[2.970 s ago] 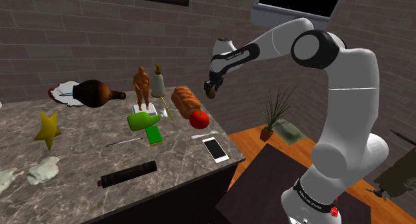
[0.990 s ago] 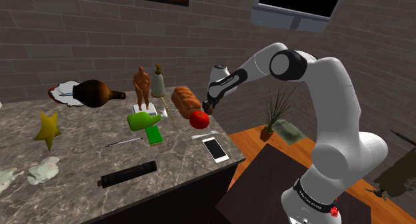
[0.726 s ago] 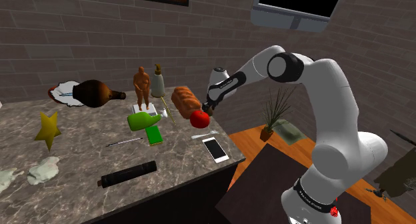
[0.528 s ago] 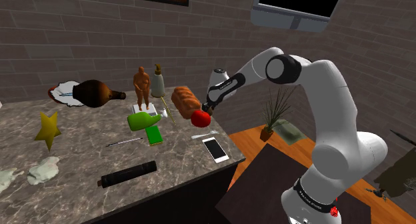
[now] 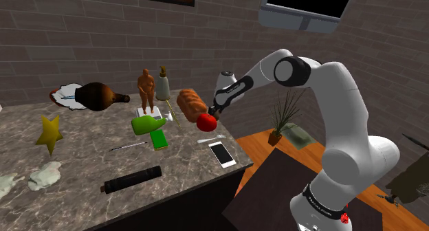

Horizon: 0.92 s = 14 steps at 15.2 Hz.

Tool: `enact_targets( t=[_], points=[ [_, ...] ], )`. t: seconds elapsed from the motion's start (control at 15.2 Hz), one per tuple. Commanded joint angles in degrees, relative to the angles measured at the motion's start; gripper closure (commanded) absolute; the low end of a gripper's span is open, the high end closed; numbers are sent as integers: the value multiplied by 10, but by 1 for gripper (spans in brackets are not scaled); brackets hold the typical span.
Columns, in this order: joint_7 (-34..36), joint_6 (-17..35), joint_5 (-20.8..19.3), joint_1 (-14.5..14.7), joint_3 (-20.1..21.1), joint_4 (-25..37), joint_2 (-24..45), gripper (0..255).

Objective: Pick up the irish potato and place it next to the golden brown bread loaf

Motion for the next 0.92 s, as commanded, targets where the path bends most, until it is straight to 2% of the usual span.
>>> enact_targets(
  t=[0.0, 0.13, 0.26, 0.53, 0.86],
  points=[
    [0, -2, 0, 3, 2, -10, 8, 0],
    [-6, -3, 1, -3, 3, -11, 5, 0],
    [0, -8, 1, 5, 3, -1, 11, 0],
    [-3, -33, 9, -2, 15, -46, -59, 0],
    [-3, -33, 9, -2, 15, -46, -59, 0]
  ],
)
